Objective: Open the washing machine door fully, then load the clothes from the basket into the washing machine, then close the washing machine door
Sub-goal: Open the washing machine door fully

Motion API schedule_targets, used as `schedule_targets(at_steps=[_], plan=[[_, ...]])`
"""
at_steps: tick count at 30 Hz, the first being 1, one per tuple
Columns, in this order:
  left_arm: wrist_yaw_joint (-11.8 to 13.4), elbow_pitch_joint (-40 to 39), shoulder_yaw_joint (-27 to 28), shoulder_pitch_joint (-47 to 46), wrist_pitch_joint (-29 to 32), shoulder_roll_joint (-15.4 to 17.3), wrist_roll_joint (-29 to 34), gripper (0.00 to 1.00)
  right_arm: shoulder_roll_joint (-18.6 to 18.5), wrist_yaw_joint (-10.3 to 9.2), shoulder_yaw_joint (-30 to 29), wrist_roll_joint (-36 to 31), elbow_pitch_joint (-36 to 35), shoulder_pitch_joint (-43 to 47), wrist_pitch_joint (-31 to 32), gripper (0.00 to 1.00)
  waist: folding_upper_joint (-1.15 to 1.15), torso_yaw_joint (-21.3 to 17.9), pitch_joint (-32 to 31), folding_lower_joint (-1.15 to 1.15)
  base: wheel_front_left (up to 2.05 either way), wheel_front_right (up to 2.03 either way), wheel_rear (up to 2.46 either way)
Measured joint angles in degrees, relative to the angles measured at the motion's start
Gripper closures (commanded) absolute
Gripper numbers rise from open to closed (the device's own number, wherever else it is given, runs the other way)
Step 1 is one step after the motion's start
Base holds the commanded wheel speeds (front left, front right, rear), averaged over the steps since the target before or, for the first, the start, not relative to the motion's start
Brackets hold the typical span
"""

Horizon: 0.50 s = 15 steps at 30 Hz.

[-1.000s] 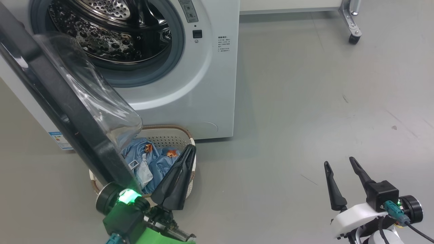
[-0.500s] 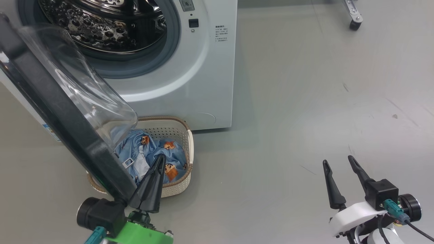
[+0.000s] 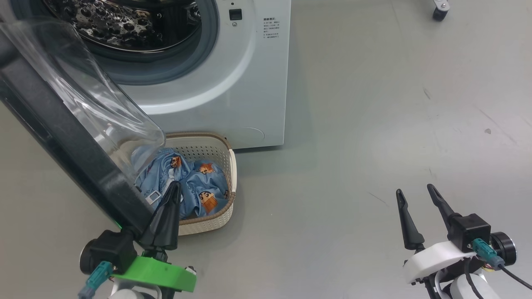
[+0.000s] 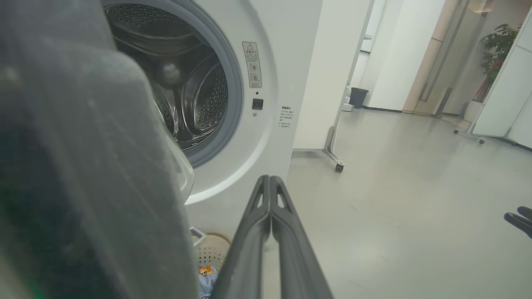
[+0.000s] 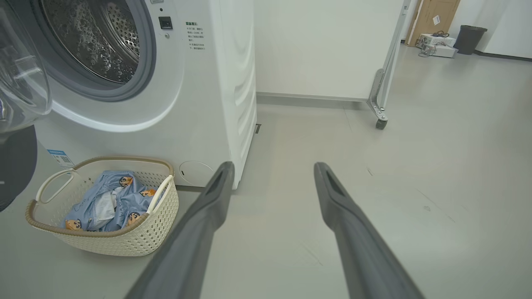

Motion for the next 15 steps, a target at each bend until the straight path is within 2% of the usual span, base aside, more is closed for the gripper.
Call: schedule_targets(at_steps=[6,15], plan=[[0.0,1.0,0.2,-1.2,0.0,0.0,-0.1,1.00,0.1,0.16,-0.5,-0.1,0.1,-0.1,0.0,0.00,0.00,0.5,0.0,0.00,0.00,0.00,0.00],[0.0,2.7,-0.3,-2.0,0.0,-0.1,-0.3,1.00,0.1,0.35,-1.3,-0.3,0.1,-0.1,0.0,0.00,0.00,3.2,-0.1,0.00,0.00,0.00,0.00]])
